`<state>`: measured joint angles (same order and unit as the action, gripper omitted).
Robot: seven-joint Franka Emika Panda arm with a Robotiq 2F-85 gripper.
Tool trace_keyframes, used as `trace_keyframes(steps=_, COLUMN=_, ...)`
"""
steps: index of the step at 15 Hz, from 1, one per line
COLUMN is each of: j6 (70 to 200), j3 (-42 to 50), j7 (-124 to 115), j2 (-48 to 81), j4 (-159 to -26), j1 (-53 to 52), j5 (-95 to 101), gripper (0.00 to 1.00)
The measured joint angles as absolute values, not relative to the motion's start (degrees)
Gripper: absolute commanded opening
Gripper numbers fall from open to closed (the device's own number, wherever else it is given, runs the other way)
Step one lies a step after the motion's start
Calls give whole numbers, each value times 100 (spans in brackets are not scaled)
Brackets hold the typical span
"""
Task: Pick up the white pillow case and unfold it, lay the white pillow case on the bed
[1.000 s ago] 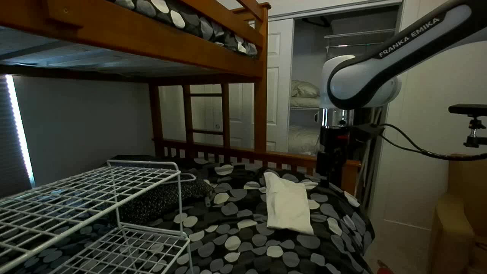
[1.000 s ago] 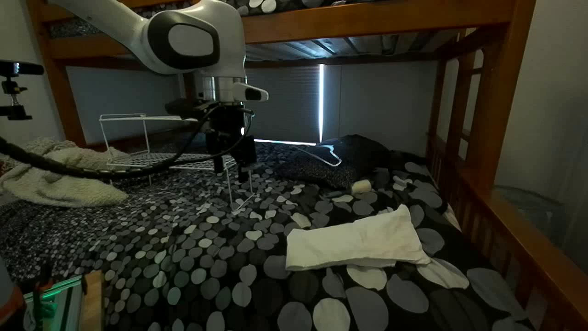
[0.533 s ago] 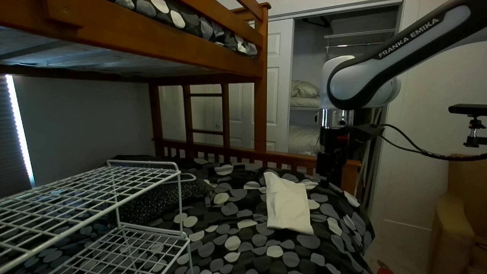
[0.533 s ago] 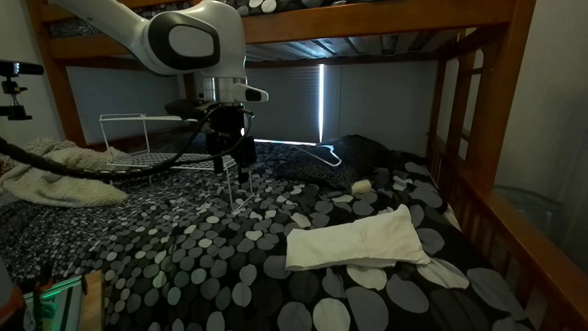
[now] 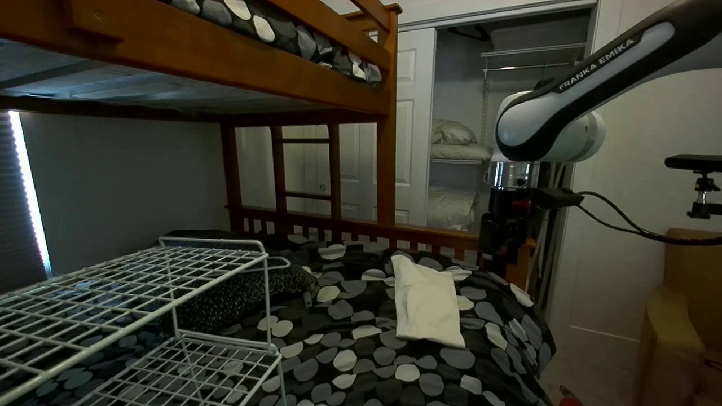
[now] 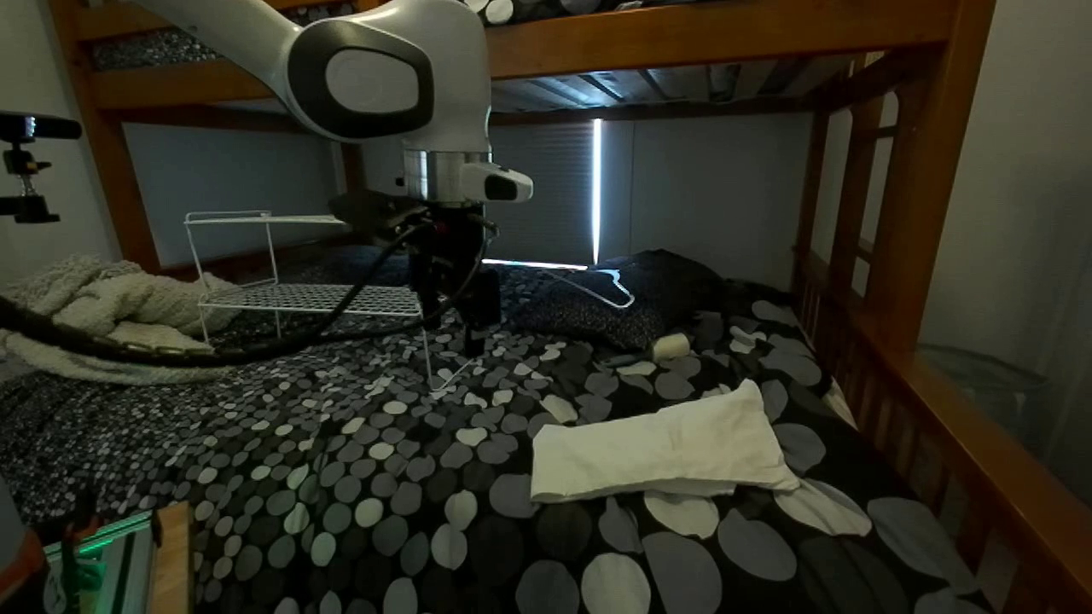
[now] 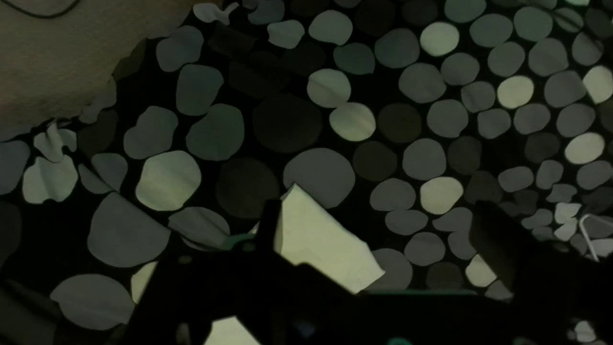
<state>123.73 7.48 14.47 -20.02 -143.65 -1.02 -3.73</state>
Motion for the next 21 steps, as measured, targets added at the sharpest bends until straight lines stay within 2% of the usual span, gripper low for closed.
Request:
trace_keyframes(steps=7, j6=13460, j3=1733, j7=2417, j2=-816, j4=-13802, j1=399, j5=-1919, gripper=100)
trace_keyframes(steps=14, j6=13577, j3=1644, j7=2506, j2=193, j4=-12343, j1=732, j5=-3090, gripper=100)
trace_keyframes(steps=21, j6=13577, j3=1561, j7=2506, j2=197, j4=-12351, j1=800, j5=-3088, gripper=100)
